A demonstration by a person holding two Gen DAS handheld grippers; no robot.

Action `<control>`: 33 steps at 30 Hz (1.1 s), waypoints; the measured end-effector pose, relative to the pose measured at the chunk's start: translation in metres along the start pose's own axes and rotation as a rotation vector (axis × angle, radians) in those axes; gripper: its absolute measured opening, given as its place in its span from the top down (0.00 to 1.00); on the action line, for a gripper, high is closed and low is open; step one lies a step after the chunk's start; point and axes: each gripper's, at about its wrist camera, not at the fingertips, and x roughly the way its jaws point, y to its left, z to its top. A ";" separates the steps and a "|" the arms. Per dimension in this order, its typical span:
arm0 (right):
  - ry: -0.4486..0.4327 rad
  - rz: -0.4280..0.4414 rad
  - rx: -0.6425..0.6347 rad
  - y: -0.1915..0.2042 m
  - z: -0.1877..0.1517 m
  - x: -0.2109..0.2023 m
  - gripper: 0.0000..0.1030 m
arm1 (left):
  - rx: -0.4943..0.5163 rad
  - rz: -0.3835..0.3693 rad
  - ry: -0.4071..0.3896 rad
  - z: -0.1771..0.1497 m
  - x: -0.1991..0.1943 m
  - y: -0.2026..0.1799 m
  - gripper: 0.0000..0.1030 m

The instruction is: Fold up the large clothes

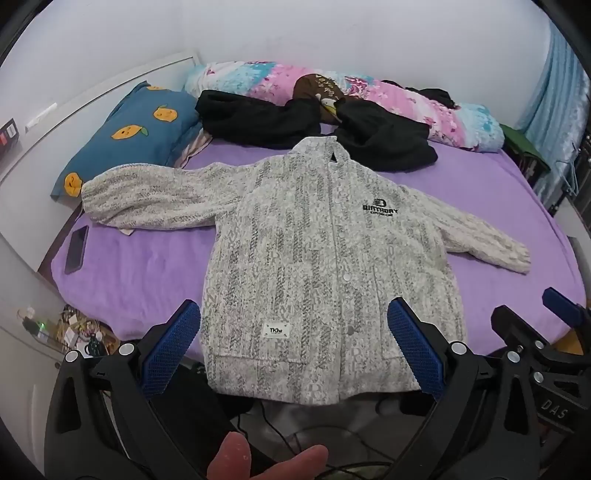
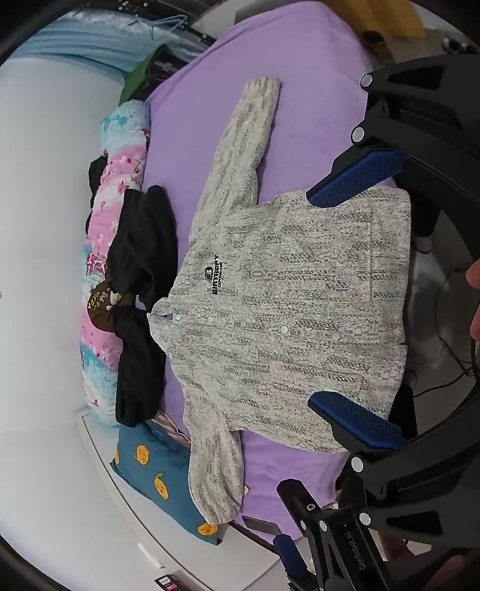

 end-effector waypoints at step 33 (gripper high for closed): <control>-0.003 -0.002 -0.001 0.003 0.003 -0.003 0.05 | -0.003 -0.007 0.007 -0.001 0.001 0.000 0.05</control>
